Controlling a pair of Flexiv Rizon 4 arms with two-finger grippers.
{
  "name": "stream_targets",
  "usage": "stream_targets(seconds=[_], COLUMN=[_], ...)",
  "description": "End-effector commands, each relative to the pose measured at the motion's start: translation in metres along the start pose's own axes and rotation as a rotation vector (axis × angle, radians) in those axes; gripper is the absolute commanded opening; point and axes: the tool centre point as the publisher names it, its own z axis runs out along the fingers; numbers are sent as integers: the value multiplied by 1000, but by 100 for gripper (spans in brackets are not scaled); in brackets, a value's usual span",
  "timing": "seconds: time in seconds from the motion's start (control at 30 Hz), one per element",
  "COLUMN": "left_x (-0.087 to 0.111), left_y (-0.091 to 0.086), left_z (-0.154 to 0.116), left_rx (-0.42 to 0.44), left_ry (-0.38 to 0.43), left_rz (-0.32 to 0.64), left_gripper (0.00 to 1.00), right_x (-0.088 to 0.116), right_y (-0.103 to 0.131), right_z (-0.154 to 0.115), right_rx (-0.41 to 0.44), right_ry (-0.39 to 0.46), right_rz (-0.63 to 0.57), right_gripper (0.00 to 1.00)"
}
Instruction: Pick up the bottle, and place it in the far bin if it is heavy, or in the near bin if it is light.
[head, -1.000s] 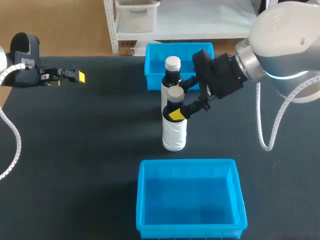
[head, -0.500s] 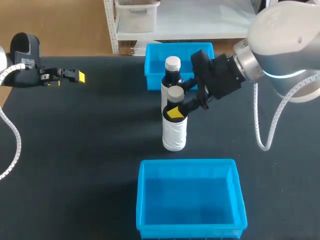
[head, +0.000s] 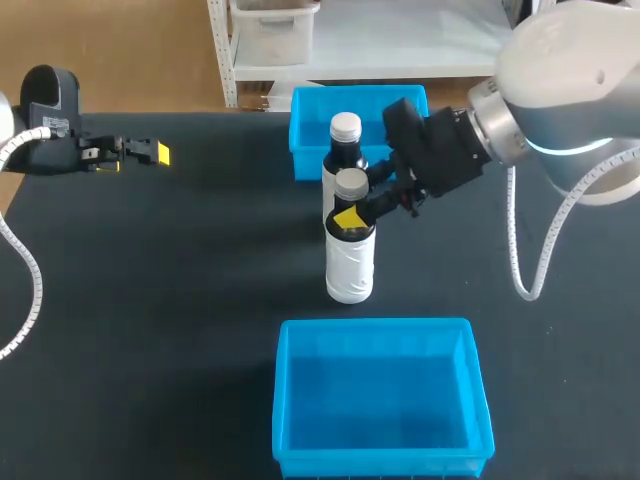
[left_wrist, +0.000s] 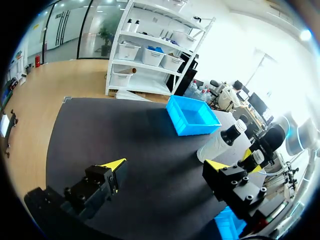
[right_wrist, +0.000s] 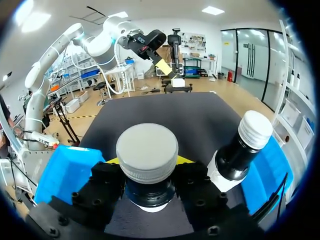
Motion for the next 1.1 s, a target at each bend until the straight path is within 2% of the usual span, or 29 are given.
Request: stream_targets(seconds=[0.03, 0.47, 1.1], left_x=[0, 0, 0], left_y=[0, 0, 0], left_z=[0, 0, 0], left_rx=[0, 0, 0], left_ry=[0, 0, 0], left_rz=[0, 0, 0], left_gripper=[100, 100, 100], right_x=[-2, -8, 2], right_y=[10, 19, 29], right_z=[-14, -63, -129], right_rx=[23, 128, 246], right_ry=[-11, -29, -5], right_rz=[-4, -6, 49], right_gripper=[0, 0, 0])
